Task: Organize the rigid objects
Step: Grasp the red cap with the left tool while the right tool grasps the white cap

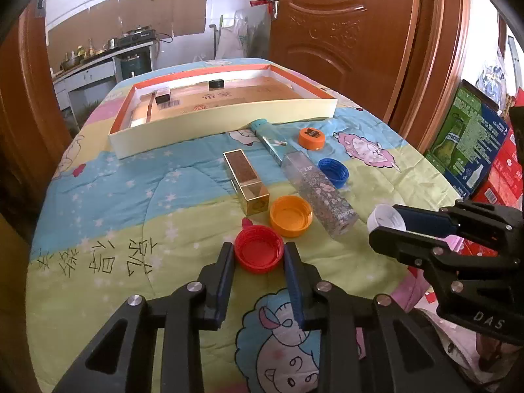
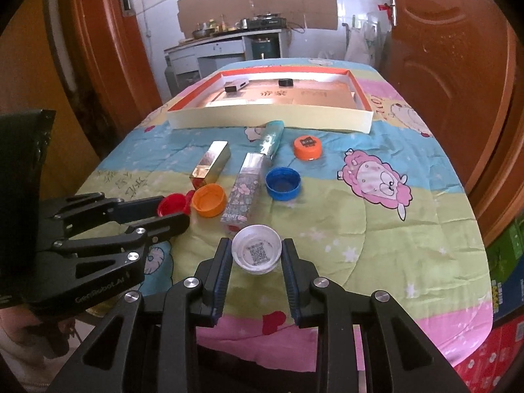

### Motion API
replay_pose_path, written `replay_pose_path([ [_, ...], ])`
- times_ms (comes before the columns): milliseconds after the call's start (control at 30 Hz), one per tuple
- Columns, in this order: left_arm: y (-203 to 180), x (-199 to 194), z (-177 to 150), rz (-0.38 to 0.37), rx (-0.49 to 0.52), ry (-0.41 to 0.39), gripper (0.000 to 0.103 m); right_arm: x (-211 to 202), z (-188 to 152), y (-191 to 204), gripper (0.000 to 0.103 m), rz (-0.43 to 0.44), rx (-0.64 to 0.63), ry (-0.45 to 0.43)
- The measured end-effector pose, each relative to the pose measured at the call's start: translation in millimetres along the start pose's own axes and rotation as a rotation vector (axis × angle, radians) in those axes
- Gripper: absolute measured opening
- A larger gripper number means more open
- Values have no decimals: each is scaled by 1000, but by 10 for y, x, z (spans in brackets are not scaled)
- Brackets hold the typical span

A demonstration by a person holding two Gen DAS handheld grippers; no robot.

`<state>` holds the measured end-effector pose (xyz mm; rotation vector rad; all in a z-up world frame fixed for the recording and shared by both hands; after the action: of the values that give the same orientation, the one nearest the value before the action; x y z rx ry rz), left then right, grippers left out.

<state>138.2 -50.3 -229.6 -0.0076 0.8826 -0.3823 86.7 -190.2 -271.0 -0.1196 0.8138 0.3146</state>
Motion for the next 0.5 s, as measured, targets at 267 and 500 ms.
replay_pose_path([
  [267, 66, -99, 44, -8, -54, -21, 31, -14, 27, -1, 31, 1, -3, -11],
  [500, 95, -254, 149, 2, -77, -52, 31, -42, 70, 40, 31, 3, -16, -22],
])
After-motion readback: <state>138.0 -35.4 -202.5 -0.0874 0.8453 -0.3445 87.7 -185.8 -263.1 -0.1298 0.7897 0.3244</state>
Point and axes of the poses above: each gripper's, at about its wrist camera, not at the fingertips, and x roughly the way its jaws point, y to its left, z to its top, the point moved 9 cm from there along x, roughly the way its jaws point, and after that the axes turned 8 degrees about -x, right-handed, at the moved point
